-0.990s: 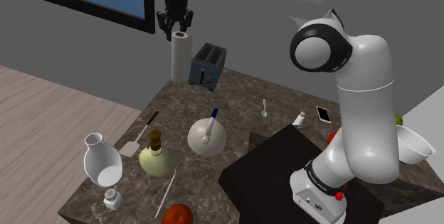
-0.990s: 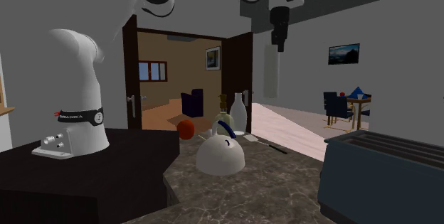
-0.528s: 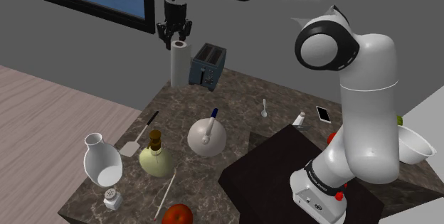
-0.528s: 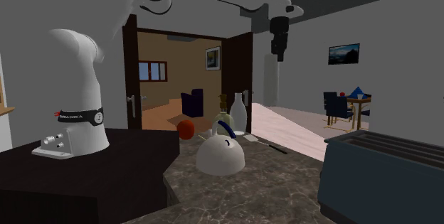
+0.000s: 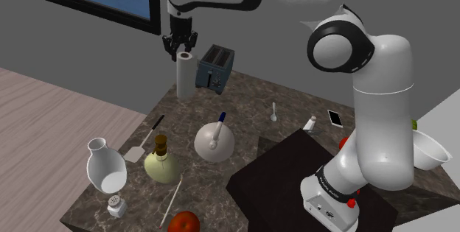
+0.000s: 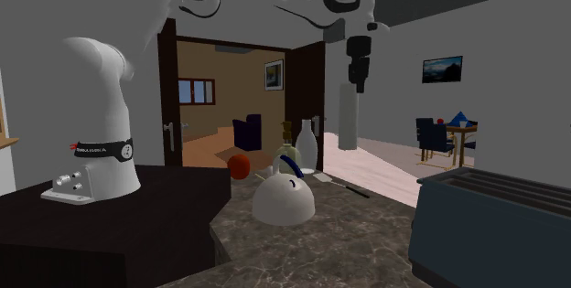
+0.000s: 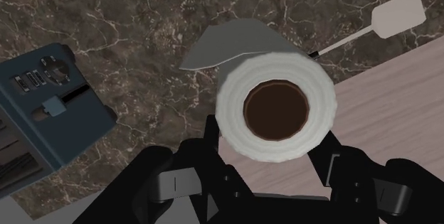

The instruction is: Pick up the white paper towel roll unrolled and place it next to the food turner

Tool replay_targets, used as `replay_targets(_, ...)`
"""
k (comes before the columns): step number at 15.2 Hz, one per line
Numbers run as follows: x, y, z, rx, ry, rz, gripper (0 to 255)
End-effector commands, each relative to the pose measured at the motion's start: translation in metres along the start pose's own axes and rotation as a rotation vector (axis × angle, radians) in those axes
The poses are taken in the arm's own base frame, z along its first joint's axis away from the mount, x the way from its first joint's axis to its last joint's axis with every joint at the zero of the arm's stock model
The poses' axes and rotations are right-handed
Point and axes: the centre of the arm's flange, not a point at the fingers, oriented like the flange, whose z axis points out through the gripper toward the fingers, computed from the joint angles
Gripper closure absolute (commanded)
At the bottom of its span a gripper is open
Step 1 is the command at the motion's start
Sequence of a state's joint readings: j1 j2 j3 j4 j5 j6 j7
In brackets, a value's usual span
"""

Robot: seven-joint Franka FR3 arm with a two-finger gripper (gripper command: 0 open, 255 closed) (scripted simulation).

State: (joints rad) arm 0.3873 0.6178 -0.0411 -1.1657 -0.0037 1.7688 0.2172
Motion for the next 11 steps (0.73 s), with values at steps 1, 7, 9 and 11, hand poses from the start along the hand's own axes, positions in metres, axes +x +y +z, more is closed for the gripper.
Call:
replay_targets(1,0.0,0.0,0.011,0.0,0.001,0.0,255)
replay_targets(7,0.0,-0.001,0.042,0.0,0.001,0.0,255)
replay_targets(9,0.0,-0.001,0.053,0.0,0.001,0.0,255)
replay_targets(11,0.0,-0.002,0.064,0.0,0.001,0.0,255)
